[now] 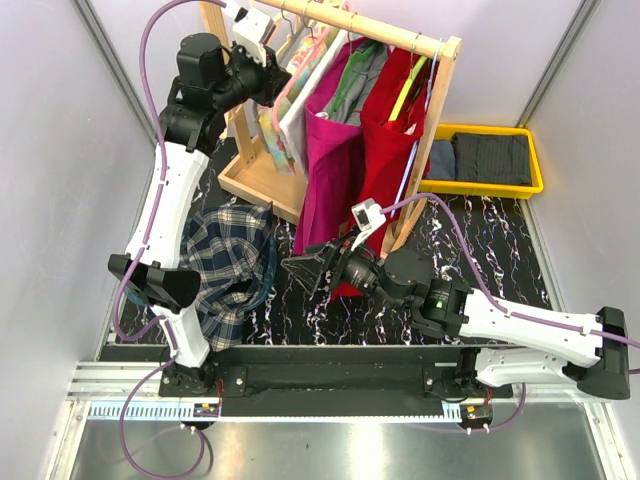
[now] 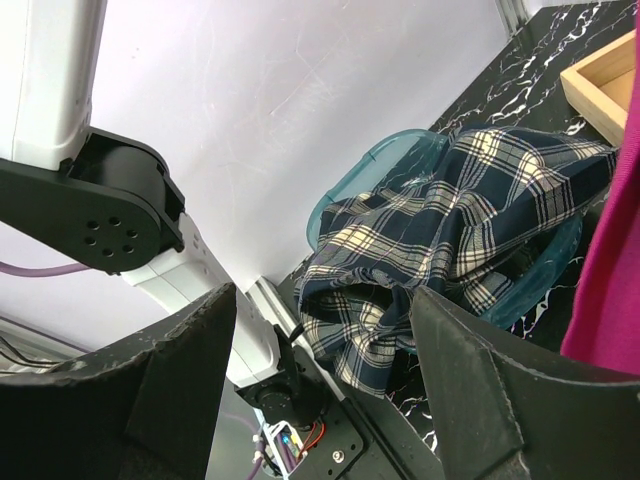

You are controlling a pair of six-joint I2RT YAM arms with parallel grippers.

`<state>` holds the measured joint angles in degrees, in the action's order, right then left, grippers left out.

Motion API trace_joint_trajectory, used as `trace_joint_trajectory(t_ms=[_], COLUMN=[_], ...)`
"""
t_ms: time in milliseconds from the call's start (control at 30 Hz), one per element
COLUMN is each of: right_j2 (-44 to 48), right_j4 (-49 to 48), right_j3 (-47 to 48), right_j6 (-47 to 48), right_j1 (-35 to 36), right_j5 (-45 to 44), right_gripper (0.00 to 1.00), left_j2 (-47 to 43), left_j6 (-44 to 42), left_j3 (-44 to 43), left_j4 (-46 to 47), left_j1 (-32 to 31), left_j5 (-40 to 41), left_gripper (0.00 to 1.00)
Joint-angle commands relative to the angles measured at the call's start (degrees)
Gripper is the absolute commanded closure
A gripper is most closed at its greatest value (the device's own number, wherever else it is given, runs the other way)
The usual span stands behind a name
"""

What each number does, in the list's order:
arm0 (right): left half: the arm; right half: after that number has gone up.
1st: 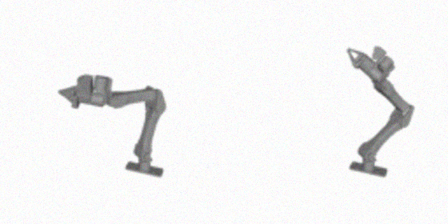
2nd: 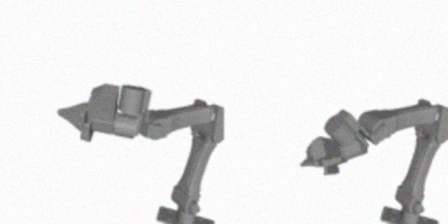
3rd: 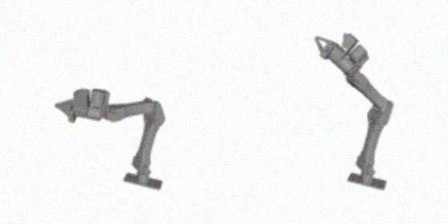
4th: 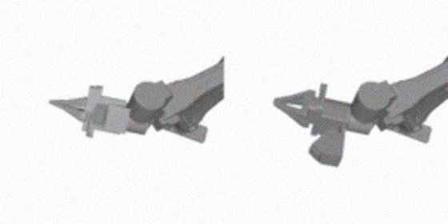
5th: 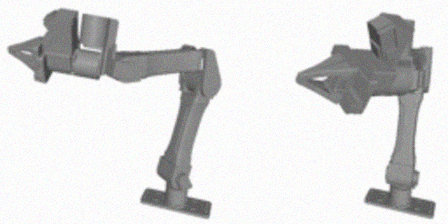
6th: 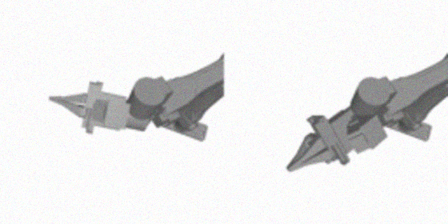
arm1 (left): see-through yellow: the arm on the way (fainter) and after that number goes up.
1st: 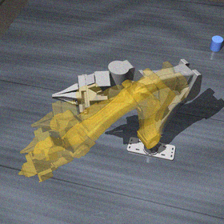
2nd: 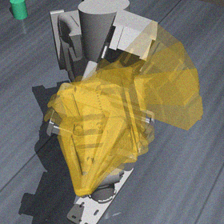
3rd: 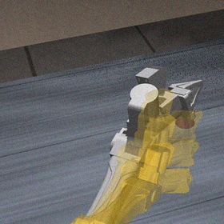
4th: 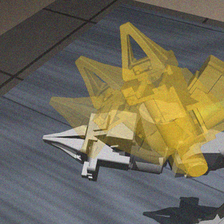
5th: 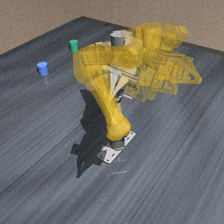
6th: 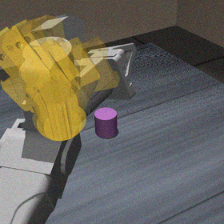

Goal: Remove the skirt from the hanger

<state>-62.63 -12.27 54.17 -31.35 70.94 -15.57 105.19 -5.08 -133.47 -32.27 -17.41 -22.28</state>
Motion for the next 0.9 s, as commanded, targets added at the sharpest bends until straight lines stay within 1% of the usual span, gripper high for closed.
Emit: trace_joint_trajectory(t_ms=[0,67,133,233,433,600,633,733,767,867], right_j2=[2.2,2.3,2.5,2.5,2.4,2.1,2.1,2.0,2.0,1.7], right_j4=[-2.6,-2.6,-2.6,-2.5,-2.6,-2.7,-2.7,-2.5,-2.6,-2.7], right_j3=[-0.6,-0.6,-0.6,-0.7,-0.9,-0.9,-0.9,-1.0,-1.2,-1.2], right_j6=[0.6,0.7,0.6,0.5,0.3,0.2,0.2,0.1,0.1,0.0], right_j1=[0.6,0.6,0.6,0.6,0.6,0.6,0.6,0.6,0.6,0.7], right_j5=[-1.7,-2.0,-2.3,-2.3,-2.4,-2.2,-2.1,-2.2,-2.3,-2.2], right_gripper=[0.21,0.21,0.21,0.21,0.21,0.21,0.21,0.21,0.21,0.21], left_j2=[0.2,0.3,0.3,0.1,-0.1,-0.1,0.2,-0.1,-0.3,-1.6], left_j6=[-2.0,-2.3,-2.7,-3.2,-4.1,-2.9,-3.2,-4.3,-4.8,-4.7], left_j3=[-0.6,-0.6,-0.5,-0.4,-1.0,-3.2,-3.5,-3.6,-3.1,-1.7], left_j4=[0.3,-0.1,-0.4,-0.9,-0.8,2.6,2.7,3.1,3.4,5.9], left_j1=[-0.3,-0.5,-0.6,-0.7,-0.8,-0.8,-0.8,-1.0,-1.1,-1.3], left_j5=[1.0,0.9,0.8,0.7,1.4,3.6,3.7,3.7,3.7,3.8], left_gripper=[0.86,0.92,0.94,1.0,1.0,1.0,0.97,0.58,0.53,0.45])
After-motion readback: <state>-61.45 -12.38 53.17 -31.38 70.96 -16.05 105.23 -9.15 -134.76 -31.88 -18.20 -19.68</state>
